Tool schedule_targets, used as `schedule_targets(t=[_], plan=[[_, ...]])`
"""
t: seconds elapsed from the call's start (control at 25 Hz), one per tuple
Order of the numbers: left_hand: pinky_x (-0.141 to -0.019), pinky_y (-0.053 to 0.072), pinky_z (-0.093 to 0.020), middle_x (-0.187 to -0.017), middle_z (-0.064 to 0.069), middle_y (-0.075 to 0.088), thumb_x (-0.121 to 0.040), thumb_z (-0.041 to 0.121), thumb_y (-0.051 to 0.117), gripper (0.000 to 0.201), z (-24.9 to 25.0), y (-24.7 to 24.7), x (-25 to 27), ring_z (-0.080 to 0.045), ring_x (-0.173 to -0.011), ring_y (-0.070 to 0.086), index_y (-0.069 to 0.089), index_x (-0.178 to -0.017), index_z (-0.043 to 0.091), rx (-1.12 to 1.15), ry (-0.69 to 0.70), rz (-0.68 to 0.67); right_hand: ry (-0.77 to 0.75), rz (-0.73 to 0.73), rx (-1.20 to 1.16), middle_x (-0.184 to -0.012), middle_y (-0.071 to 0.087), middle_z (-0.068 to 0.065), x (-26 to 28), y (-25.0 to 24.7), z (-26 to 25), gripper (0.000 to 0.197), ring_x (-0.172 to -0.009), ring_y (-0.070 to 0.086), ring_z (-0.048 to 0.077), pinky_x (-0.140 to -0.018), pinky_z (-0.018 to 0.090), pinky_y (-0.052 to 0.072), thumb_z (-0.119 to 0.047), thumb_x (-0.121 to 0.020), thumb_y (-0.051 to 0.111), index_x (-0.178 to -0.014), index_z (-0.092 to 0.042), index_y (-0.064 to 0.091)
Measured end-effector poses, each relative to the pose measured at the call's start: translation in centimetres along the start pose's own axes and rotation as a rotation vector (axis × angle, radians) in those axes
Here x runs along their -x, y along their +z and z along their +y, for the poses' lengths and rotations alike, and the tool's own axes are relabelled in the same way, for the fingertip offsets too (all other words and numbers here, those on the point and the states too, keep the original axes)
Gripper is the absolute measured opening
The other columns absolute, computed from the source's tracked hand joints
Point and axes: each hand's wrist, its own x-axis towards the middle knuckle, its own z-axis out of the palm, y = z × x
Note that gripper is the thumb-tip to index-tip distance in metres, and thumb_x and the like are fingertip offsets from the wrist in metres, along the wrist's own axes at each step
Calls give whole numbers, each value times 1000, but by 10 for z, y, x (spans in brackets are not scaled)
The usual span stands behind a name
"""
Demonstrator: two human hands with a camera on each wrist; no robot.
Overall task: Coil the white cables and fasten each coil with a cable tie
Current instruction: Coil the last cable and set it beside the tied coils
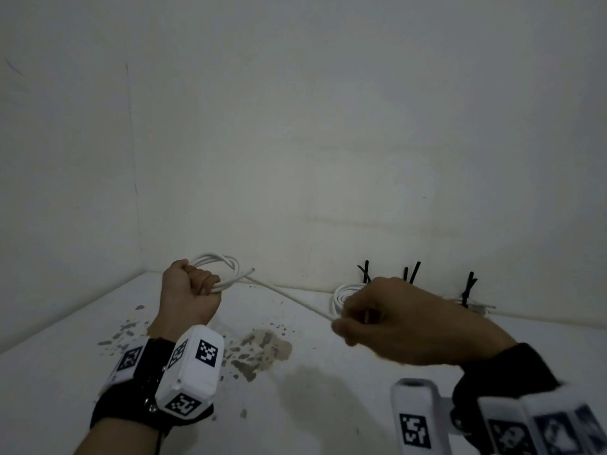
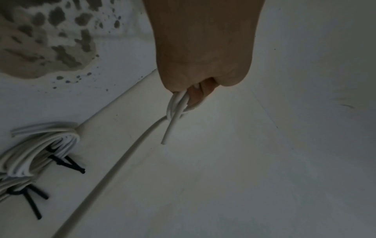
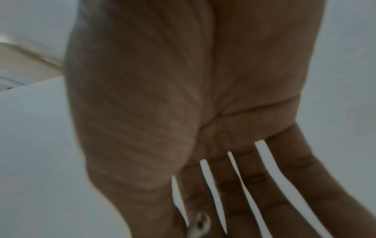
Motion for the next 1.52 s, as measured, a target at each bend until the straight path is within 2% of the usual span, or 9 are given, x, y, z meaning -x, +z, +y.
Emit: schedule_targets(t=[0.12, 0.24, 0.4, 0.52, 0.64, 0.72, 0.92, 1.2, 1.52], plan=[[-33, 19, -19, -33, 4, 18, -102, 18, 32, 68, -6, 2, 3, -11, -28, 14, 26, -34, 17, 14, 24, 5, -140, 128, 159, -103, 63, -1, -1, 8, -36, 38, -88, 58, 8, -79, 27, 49, -41, -93, 57, -70, -12, 65], [-32, 19, -19, -33, 4, 18, -103, 22, 31, 69, -18, 7, 8, -11, -28, 14, 27, -34, 18, -61, 18, 1, -249, 123, -28, -141, 56, -6, -6, 20, -56, 33, -119, 46, -11, -87, 13, 43, -31, -91, 61, -64, -10, 63], [-30, 17, -16, -34, 5, 19, -103, 30, 35, 55, -42, 26, 19, -10, -26, 17, 26, -50, 21, -255, -59, -16, -300, 151, -438, -93, 68, 14, -19, 38, -58, 40, -78, 62, 25, -72, 46, 52, -31, -98, 50, -77, 1, 60], [-31, 31, -13, -40, 1, 37, -99, 29, 45, 54, -63, 41, 41, -10, -31, 37, 43, -46, 18, -568, -92, -109, -270, 213, -611, -90, 64, 21, -27, 42, -52, 37, -84, 62, 37, -78, 55, 54, -34, -95, 50, -83, -2, 63], [-44, 39, -19, -61, -5, 46, -76, 27, 65, 31, -90, 47, 66, -9, -45, 48, 59, -46, 18, -847, -52, -331, -252, 457, -579, -94, 74, -1, -35, 44, -38, 23, -87, 71, 13, -83, 41, 59, -4, -91, 58, -98, -16, 76], [-44, 31, -22, -51, -4, 48, -89, 34, 54, 52, -95, 49, 74, -11, -38, 43, 59, -39, 20, -974, -138, -413, -152, 595, -633, -94, 77, -3, -38, 41, -24, 30, -86, 73, 9, -83, 36, 61, 3, -90, 60, -101, -17, 78], [-41, 8, -23, -43, 5, 21, -95, 46, 42, 45, -84, 59, 79, -10, -35, 12, 34, -59, 20, -1003, -365, -515, 4, 725, -526, -88, 75, -10, -37, 34, 4, 21, -81, 70, 0, -79, 17, 56, -17, -90, 72, -111, -21, 74], [-50, 15, -26, -53, 6, 19, -98, 46, 46, 43, -85, 57, 85, -11, -47, 14, 35, -65, 21, -1151, -236, -549, 146, 723, 51, -81, 54, -9, -35, 33, 15, 21, -72, 54, 7, -56, 13, 34, -50, -92, 62, -103, -35, 73], [-47, 10, -27, -51, 4, 13, -93, 51, 54, 52, -79, 58, 82, -12, -45, 9, 27, -56, 25, -1079, -194, -426, 142, 484, -648, -55, 67, 12, -38, 38, -2, 19, -45, 63, 21, -51, 31, 55, -26, -99, 59, -89, -12, 66]])
